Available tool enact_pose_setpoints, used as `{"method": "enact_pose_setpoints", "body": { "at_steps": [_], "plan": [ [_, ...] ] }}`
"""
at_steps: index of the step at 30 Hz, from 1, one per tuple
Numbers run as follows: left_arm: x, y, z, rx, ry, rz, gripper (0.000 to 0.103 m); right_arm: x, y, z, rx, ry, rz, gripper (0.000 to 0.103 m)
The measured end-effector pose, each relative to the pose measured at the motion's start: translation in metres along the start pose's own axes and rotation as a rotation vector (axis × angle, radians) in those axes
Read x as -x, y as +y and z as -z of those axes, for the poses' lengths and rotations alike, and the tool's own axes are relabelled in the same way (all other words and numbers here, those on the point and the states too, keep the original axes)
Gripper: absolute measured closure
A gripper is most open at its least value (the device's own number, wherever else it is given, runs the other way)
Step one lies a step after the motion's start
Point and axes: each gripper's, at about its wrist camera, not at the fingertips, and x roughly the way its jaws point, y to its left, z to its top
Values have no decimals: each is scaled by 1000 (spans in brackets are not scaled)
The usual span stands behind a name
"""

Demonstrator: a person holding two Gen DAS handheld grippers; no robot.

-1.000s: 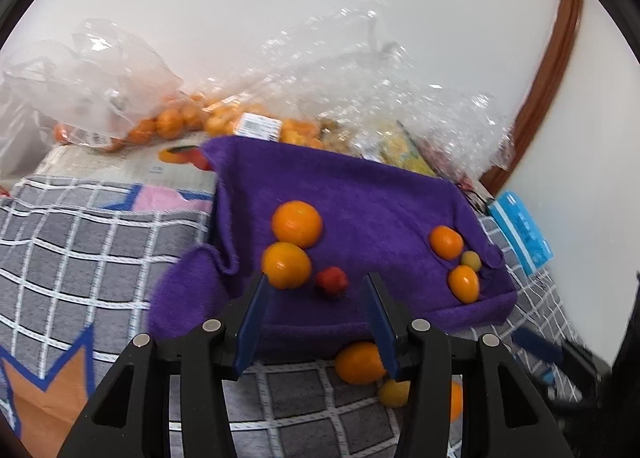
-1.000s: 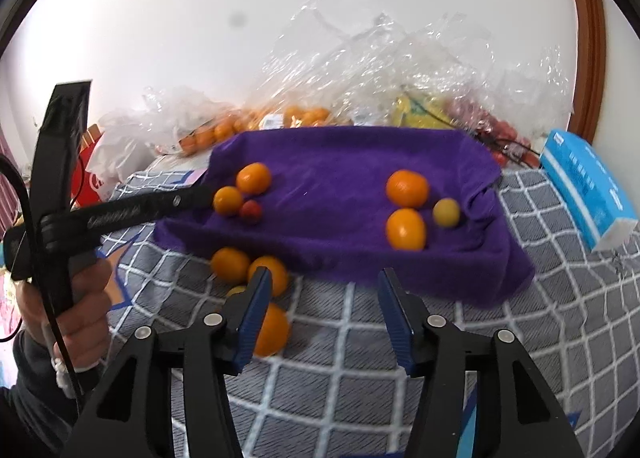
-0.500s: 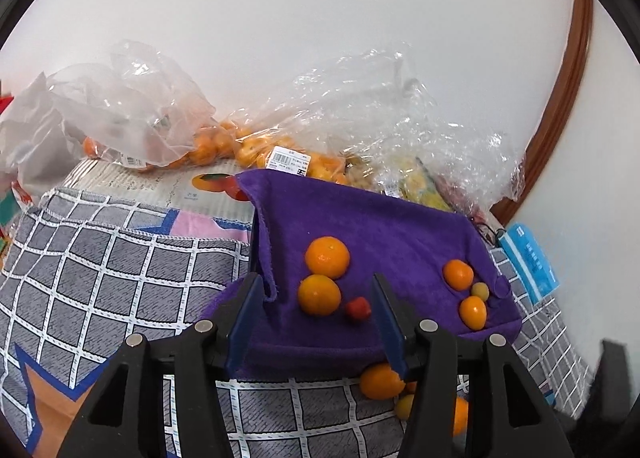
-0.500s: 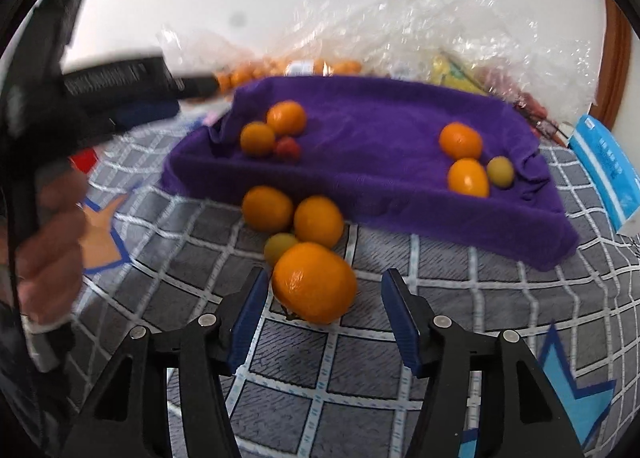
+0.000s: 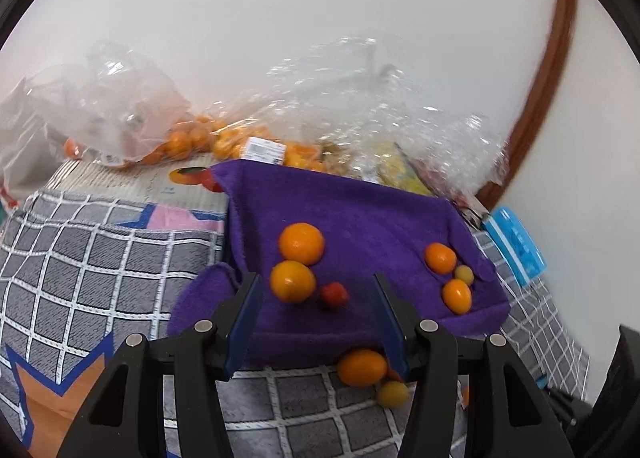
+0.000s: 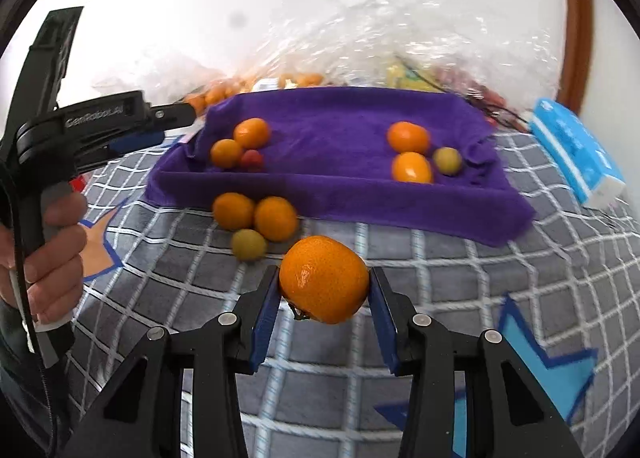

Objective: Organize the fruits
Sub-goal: 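Grasp a large orange with the right tool while the left tool grasps another orange, then lift both held oranges toward the purple towel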

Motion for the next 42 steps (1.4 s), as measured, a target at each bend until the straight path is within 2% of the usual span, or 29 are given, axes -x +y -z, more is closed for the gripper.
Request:
{"method": "enact_pose_setpoints", "body": {
  "at_steps": [4, 7, 10, 15, 18, 23, 27, 34, 37, 42],
  "plan": [
    [13, -24, 3, -83, 1, 33, 51, 19, -15, 1, -4, -14, 34, 59],
    [14, -40, 13, -150, 42, 6, 51, 31, -23, 4, 11, -43, 77, 59],
    [12, -47, 29, -191, 53, -28, 51, 35, -37, 9, -25, -56, 79, 59],
    [-12, -41, 44, -138, 163, -37, 51, 32, -51, 21, -85, -58, 62, 59],
    [-19, -42, 48, -146, 184, -61, 51, 35, -55, 26, -96, -73, 65, 59],
    [-35, -41, 49, -121, 238, -53, 51, 41, -66, 30, -113, -94, 84, 59],
    [-41, -42, 49, -118, 236, -93, 54, 43, -74, 35, -135, -97, 76, 59],
    [-54, -44, 51, -123, 280, -97, 56, 40, -75, 38, -145, -86, 39, 59],
    [-55, -47, 52, -140, 261, -101, 67, 39, -74, 40, -162, -87, 33, 59],
    [-48, -42, 54, -141, 236, -97, 67, 36, -71, 40, -151, -79, 42, 59]
  ]
}}
